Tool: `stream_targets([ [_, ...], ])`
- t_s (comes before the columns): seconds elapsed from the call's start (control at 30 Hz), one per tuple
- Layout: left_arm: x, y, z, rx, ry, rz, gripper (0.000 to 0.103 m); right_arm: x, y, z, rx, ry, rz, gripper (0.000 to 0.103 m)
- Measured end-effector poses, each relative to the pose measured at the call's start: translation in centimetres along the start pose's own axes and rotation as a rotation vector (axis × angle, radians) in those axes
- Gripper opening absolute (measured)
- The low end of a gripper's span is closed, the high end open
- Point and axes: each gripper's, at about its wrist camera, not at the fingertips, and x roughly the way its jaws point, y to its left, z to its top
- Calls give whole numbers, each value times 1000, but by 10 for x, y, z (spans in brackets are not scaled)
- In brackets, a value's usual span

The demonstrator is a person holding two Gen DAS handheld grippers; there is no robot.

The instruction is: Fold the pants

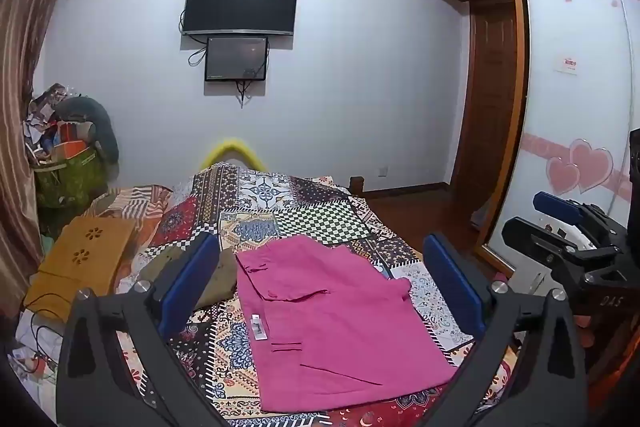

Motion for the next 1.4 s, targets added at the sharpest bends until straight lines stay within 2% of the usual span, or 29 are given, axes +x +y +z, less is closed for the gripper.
stream_targets([
  [0.3, 4, -5, -12, 19, -7, -1, 103, 3, 4, 2, -1, 4, -5, 103],
  [1.4, 9, 5, -5, -14, 15, -4, 103, 4, -1, -1, -14, 1, -12, 103],
])
